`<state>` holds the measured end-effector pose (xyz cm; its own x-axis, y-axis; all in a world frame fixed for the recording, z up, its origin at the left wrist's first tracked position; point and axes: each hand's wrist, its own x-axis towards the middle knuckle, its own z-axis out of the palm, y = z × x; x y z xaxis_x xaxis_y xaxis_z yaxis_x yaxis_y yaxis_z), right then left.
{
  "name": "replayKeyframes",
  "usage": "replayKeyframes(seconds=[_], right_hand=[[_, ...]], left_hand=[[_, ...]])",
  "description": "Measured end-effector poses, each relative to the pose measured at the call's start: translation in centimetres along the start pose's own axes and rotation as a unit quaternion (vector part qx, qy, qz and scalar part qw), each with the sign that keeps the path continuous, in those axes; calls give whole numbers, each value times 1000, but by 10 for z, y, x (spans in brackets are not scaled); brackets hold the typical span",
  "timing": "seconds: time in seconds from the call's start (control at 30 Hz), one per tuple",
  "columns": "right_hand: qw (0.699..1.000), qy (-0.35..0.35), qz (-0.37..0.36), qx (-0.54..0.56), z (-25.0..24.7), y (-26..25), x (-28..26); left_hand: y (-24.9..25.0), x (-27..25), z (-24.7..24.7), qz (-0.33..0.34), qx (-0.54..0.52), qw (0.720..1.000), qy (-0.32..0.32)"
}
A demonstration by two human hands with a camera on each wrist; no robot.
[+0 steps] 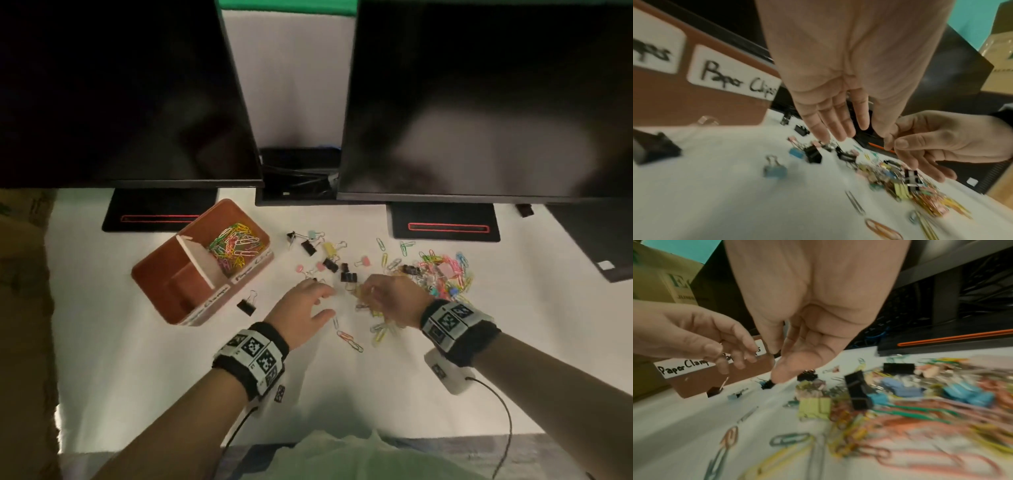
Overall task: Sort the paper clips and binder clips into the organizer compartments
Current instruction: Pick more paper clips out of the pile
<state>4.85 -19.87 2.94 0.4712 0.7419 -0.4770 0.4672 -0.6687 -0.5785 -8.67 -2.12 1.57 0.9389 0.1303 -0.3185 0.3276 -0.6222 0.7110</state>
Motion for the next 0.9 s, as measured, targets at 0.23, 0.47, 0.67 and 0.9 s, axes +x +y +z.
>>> replayKeyframes(seconds=[0.23, 0.47, 0.67, 0.9], right_hand=[[999, -9, -22, -41, -7, 46, -11], [997, 25, -23, -67, -17, 80, -7], [991, -13, -69, -116, -13, 78, -5], [989, -51, -77, -119, -6, 76, 6]], left_hand=[[33, 38, 54, -15, 32, 999, -38], [32, 52, 70, -81, 55, 995, 20], [31, 51, 72, -101, 45, 990, 88], [36, 58, 84, -82, 62, 993, 53]])
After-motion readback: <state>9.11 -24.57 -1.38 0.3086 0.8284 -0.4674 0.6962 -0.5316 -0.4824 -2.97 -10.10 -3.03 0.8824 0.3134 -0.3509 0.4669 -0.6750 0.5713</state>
